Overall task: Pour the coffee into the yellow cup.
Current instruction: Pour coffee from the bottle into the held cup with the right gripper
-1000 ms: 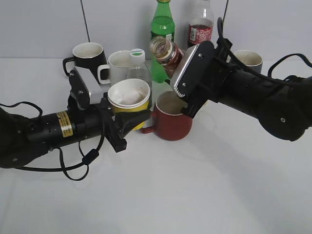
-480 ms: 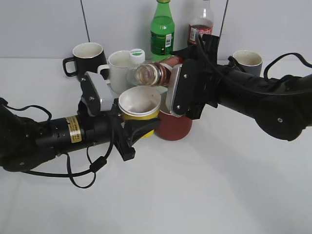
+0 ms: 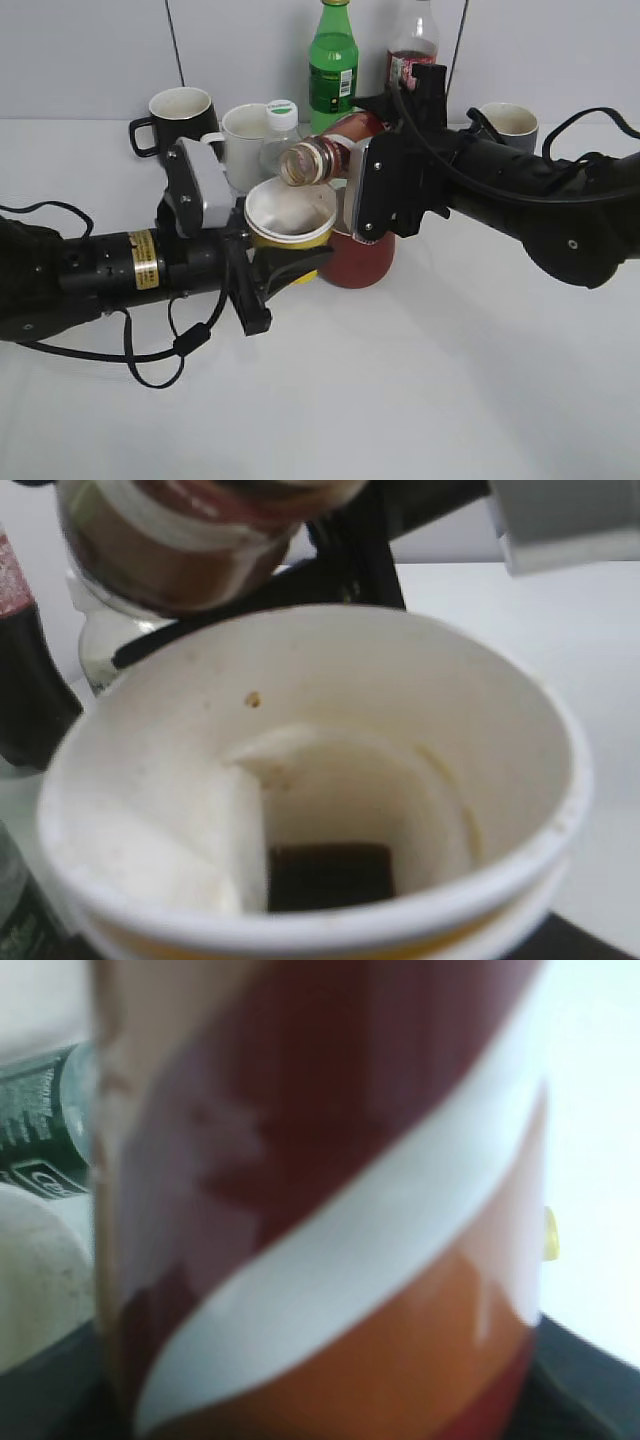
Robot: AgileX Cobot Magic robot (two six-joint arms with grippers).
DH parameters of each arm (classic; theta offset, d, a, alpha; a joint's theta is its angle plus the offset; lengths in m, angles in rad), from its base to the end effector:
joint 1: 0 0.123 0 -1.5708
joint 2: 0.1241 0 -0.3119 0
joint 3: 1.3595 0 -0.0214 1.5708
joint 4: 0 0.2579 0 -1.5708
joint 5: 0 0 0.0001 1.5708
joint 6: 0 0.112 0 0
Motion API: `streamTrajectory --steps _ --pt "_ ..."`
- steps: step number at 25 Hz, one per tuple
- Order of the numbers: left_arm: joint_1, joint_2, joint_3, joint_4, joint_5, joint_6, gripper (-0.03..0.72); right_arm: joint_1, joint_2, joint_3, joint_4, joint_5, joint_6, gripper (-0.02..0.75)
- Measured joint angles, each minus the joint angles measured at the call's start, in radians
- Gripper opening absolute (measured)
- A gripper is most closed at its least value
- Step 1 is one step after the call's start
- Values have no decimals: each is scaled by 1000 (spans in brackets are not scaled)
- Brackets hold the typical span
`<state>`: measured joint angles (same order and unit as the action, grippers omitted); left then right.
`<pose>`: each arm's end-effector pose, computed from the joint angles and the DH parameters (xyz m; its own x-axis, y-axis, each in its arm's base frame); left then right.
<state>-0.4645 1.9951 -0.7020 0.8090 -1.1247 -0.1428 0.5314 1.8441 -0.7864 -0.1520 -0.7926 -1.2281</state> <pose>0.2865 -0.2253 0.1355 0.0471 0.2121 -0.9761 0.9297 0.3480 0.1205 0.3331 0.2098 0.1894 0.5420 -0.8028 -0.2486 -0.2920 0.0975 -0.9514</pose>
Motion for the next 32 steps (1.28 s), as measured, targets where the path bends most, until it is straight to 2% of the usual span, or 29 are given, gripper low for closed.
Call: streamTrajectory --steps 6,12,32 --pt "0 0 24 19 -1 -11 331 0 0 0 7 -24 -37 504" --pt "0 0 24 48 -19 -89 331 0 0 0 7 -32 -81 504" --pt "-1 0 24 109 -27 -96 330 0 0 0 9 -68 -191 504"
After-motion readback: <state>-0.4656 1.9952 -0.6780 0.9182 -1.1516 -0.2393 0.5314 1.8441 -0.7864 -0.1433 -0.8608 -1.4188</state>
